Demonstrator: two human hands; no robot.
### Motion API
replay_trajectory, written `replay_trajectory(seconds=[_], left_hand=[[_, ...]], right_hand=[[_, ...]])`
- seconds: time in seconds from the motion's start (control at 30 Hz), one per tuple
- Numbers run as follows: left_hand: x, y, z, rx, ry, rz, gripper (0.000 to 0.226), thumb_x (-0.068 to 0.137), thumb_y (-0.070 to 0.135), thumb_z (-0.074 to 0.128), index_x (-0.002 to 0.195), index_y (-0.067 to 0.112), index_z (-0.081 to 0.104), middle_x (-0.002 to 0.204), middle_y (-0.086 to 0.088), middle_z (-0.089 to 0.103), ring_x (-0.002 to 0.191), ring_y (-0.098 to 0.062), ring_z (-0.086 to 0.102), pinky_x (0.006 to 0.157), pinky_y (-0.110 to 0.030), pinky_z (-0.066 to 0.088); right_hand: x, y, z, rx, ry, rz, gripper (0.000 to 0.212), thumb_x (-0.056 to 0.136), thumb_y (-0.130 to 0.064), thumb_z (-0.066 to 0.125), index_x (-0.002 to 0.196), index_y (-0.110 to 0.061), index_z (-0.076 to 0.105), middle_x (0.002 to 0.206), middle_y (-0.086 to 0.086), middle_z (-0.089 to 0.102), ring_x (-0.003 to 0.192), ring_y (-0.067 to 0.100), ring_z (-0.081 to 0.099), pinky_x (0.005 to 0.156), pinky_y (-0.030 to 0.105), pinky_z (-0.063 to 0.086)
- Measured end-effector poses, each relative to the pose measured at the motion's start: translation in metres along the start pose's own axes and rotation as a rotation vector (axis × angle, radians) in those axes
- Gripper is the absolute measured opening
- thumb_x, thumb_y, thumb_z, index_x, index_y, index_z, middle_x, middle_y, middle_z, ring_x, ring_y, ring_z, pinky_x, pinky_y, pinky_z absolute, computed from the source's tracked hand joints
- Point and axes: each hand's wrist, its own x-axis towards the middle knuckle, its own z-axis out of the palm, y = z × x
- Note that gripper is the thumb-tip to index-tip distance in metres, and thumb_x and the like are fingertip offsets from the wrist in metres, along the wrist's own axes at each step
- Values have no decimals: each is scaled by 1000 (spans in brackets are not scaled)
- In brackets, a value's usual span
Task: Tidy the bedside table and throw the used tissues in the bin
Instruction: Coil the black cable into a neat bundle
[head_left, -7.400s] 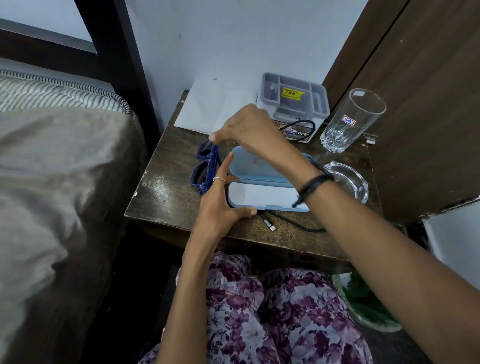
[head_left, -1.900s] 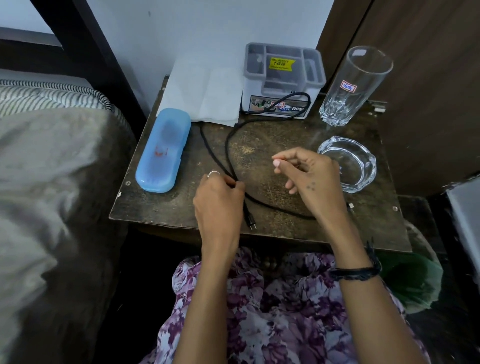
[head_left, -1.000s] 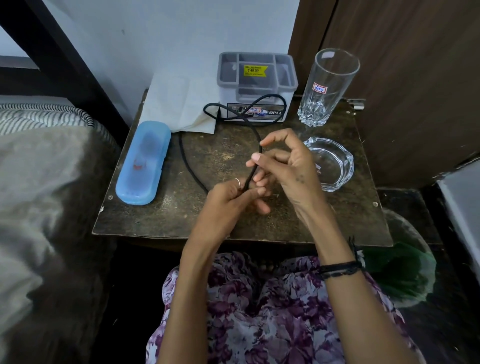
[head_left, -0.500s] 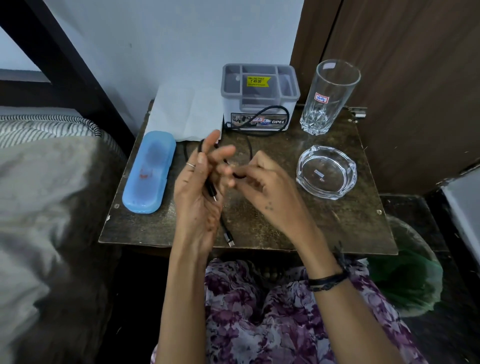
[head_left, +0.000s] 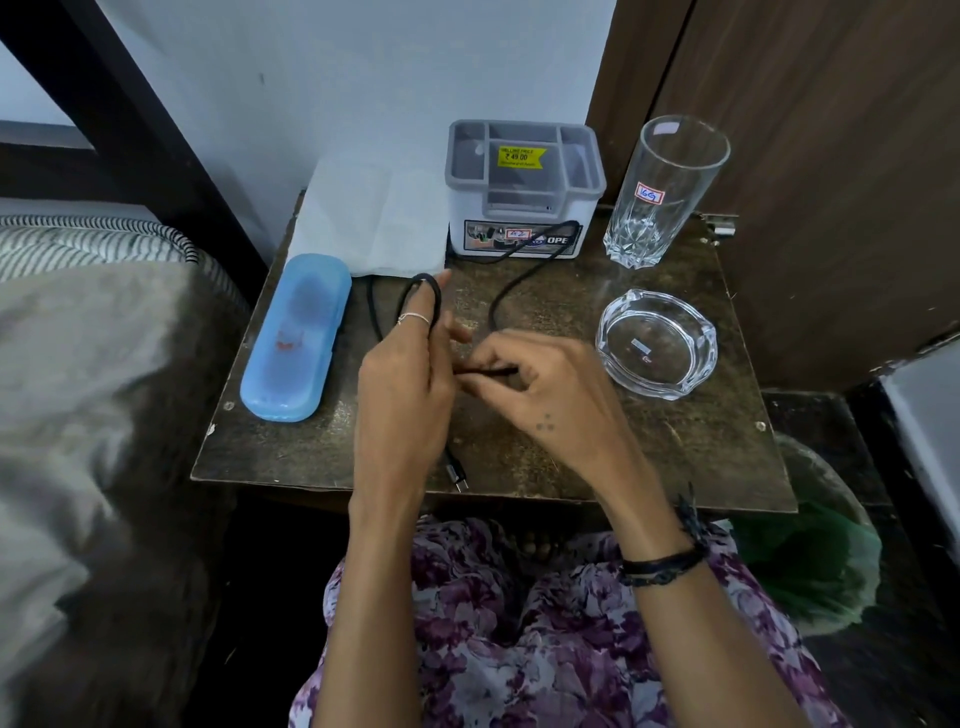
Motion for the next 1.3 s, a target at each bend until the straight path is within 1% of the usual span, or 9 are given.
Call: replay_trajectory(seconds=[0.17,0.5,0.6,0.7,0.9,1.03,1.1,1.23,1.3], left_hand=[[1,-2,-2,24,-55,-53,26,94,28,39,107,18,60,60,9,53,52,-7,45,54,-32,39],[-1,1,-2,-529,-277,-286,37,92,24,37,61,11,53,36,6,37,35,-6,29,40,-14,25],[-1,5,-2,-786,-328,-356,37,94,21,35,59,14,47,36,5,32,33,-7,20,35,-16,21],[-1,8,0,-1094,-304,-384,37,95,23,35,65,16,56,37,6,37,28,-2,21,32,-14,25],[7,11,0,-1379,-61,-367,31,98,15,29,115,5,54,75,4,72,41,-2,48,48,-11,44],[8,3,-2,-1105,126,-337,34,101,10,30,133,5,37,107,7,70,78,-3,67,69,-14,50],[5,0,-3,-740,131,-267,41,101,10,30,142,7,26,121,7,61,95,-2,66,81,-17,50],[1,-8,-2,-84,-3,-91,47,100,13,36,145,18,24,120,14,57,94,4,61,78,-2,42],[0,-8,-3,53,-26,-65,38,99,16,39,136,19,40,110,5,65,89,-7,61,71,-11,43]], right_hand=[[-3,2,-3,-194,253,-125,22,86,-38,61,88,-18,71,76,-6,64,56,3,53,45,26,48],[0,6,1,-135,451,-37,21,89,-27,61,104,-18,72,78,0,63,56,11,53,43,31,43],[3,8,4,-38,432,44,26,92,-30,54,109,-19,69,78,-4,61,55,2,48,46,18,38],[5,8,7,75,332,114,35,93,-38,46,119,-22,63,83,0,66,58,6,57,50,27,48],[3,4,8,35,10,137,25,94,-31,53,115,-26,66,60,-8,61,43,-4,47,49,17,37],[3,-1,12,53,-155,54,32,88,-30,60,70,-56,60,47,-4,51,41,11,43,45,27,37],[3,0,11,48,-157,34,35,86,-28,63,56,-44,56,47,-9,43,43,8,35,46,25,29],[1,2,8,-124,-63,-46,16,88,-26,60,87,-16,72,65,-14,56,51,7,49,49,27,42],[-1,2,6,-233,53,-107,18,90,-27,59,94,-15,71,77,-5,64,56,12,56,48,31,50]])
